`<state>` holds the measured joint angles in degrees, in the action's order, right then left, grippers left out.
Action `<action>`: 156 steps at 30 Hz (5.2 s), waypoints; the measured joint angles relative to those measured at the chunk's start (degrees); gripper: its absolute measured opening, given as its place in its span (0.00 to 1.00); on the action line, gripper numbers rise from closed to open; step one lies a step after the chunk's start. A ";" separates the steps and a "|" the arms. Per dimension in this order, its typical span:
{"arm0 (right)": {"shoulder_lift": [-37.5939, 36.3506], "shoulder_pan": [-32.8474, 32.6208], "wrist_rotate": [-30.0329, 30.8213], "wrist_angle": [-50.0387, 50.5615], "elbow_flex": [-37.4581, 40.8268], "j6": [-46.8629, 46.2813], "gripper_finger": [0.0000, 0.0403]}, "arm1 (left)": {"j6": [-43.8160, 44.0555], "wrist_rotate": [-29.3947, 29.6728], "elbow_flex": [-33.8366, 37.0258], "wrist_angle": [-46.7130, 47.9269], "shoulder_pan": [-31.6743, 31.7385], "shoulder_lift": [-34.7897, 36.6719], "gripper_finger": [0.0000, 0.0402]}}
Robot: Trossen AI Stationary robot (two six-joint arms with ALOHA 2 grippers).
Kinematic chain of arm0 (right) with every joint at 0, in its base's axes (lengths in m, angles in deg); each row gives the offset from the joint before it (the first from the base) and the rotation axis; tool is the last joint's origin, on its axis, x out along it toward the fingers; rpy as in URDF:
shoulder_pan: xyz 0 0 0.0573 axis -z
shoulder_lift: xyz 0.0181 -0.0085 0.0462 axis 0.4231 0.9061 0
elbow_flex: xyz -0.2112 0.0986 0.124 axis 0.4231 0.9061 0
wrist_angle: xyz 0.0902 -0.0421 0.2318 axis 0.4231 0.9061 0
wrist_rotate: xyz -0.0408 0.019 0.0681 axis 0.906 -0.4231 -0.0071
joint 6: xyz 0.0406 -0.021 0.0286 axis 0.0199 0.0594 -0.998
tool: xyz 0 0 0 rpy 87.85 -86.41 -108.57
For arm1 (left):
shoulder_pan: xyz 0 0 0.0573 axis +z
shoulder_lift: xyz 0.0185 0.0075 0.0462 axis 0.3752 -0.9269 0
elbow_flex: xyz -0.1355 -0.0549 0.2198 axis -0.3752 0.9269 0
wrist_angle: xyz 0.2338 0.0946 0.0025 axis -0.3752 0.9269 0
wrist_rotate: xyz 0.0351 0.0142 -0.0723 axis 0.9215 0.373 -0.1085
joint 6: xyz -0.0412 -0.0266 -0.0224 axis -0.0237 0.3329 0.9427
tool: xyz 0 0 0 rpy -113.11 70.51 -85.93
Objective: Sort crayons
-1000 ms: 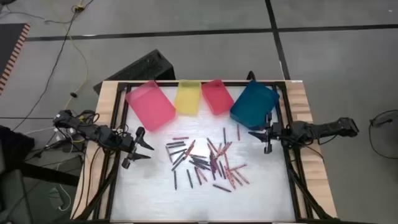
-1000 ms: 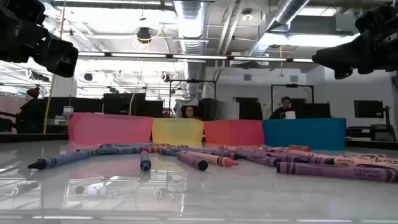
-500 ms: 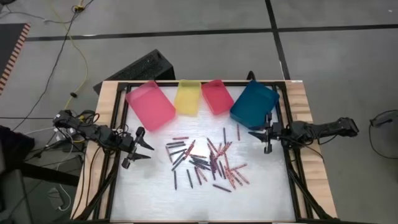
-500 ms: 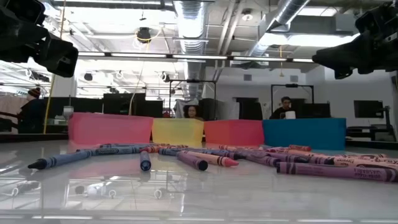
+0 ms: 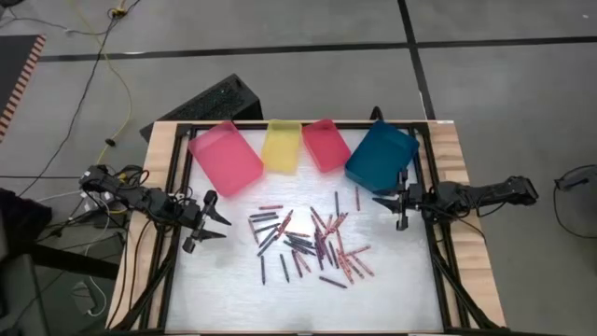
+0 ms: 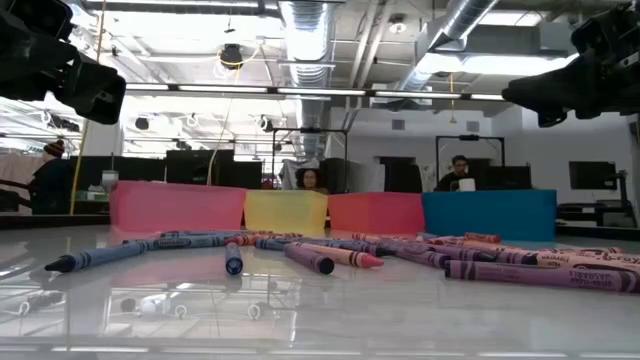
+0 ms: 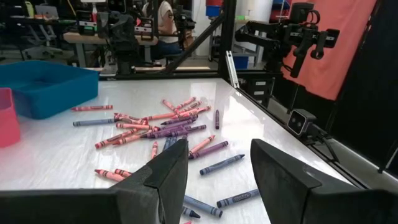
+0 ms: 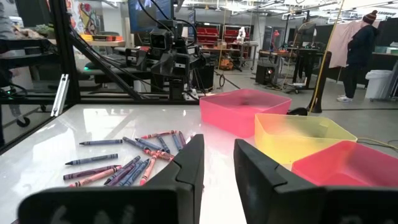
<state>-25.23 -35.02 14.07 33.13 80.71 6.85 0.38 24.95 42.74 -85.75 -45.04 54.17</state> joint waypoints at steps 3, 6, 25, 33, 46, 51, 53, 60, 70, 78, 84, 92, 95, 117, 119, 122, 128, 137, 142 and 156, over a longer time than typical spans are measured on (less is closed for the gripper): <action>0.00 0.01 0.01 0.02 0.00 -0.01 0.24 | 0.00 0.02 0.02 -0.01 0.00 -0.02 0.41; 0.00 0.00 0.01 0.01 -0.01 0.00 0.24 | 0.00 0.01 0.01 -0.01 0.02 -0.01 0.41; 0.00 0.01 0.02 0.00 0.00 0.00 0.24 | 0.00 0.01 0.01 -0.02 0.01 0.00 0.41; 0.00 -0.01 0.01 0.01 0.00 -0.01 0.24 | 1.42 0.02 0.02 -0.02 0.00 -0.02 0.41; 0.00 0.71 3.21 -0.22 -0.01 1.91 0.24 | 15.84 7.98 0.02 -1.28 0.00 -0.04 0.41; -0.02 1.78 3.34 -0.22 -0.01 1.91 0.24 | 31.86 14.74 0.02 -1.96 0.00 -0.02 0.41; 0.00 2.41 3.34 -0.22 0.00 1.91 0.24 | 38.51 16.35 0.02 -2.00 0.00 -0.04 0.41; -0.02 3.03 3.33 -0.22 -0.01 2.02 0.24 | 42.73 25.03 0.02 -2.57 0.00 -0.04 0.41; -0.02 3.01 3.34 -0.34 -0.01 7.95 0.24 | 42.92 34.98 0.02 -2.56 0.02 -0.03 0.41; -0.01 1.96 0.76 -2.01 -0.01 5.91 0.24 | 41.63 36.78 0.02 -2.40 0.00 -0.04 0.41; 0.02 1.46 0.52 -4.98 -0.48 -16.81 0.24 | 46.91 37.51 0.02 -4.48 0.00 -0.02 0.41; -0.02 1.68 1.15 -10.46 -0.80 -32.19 0.24 | 46.25 37.78 0.02 -4.28 0.00 -0.02 0.41; 0.00 2.28 2.35 -13.49 -0.84 -37.05 0.24 | 47.19 37.77 0.02 -4.31 0.00 -0.02 0.41; 7.85 4.54 6.62 -14.56 -18.64 -23.20 0.24 | 28.92 30.43 -16.71 -11.82 0.02 -2.73 0.41; 12.11 3.93 7.46 -6.56 -24.46 -21.61 0.24 | 27.33 30.49 -19.89 -10.10 0.00 -4.37 0.41; 20.65 2.99 8.14 6.59 -33.30 -22.02 0.24 | 26.62 30.28 -25.20 -5.20 0.00 -7.56 0.41; 38.56 -1.46 7.47 25.27 -49.00 -25.24 0.24 | 28.98 29.83 -36.66 12.07 0.00 -15.73 0.41; 59.92 -13.14 5.67 45.48 -65.84 -29.67 0.24 | 27.88 28.28 -46.97 22.32 0.00 -24.14 0.41; 67.26 -18.38 4.75 55.42 -71.00 -34.96 0.24 | 27.63 28.32 -47.80 23.04 0.00 -24.41 0.41; 82.51 -24.79 -6.21 65.46 -71.53 -45.15 0.38 | 26.35 30.88 -47.80 27.84 0.00 -24.41 0.41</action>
<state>57.28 -59.82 7.85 98.60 9.18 -38.30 26.74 55.83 -5.06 -57.91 -45.04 29.76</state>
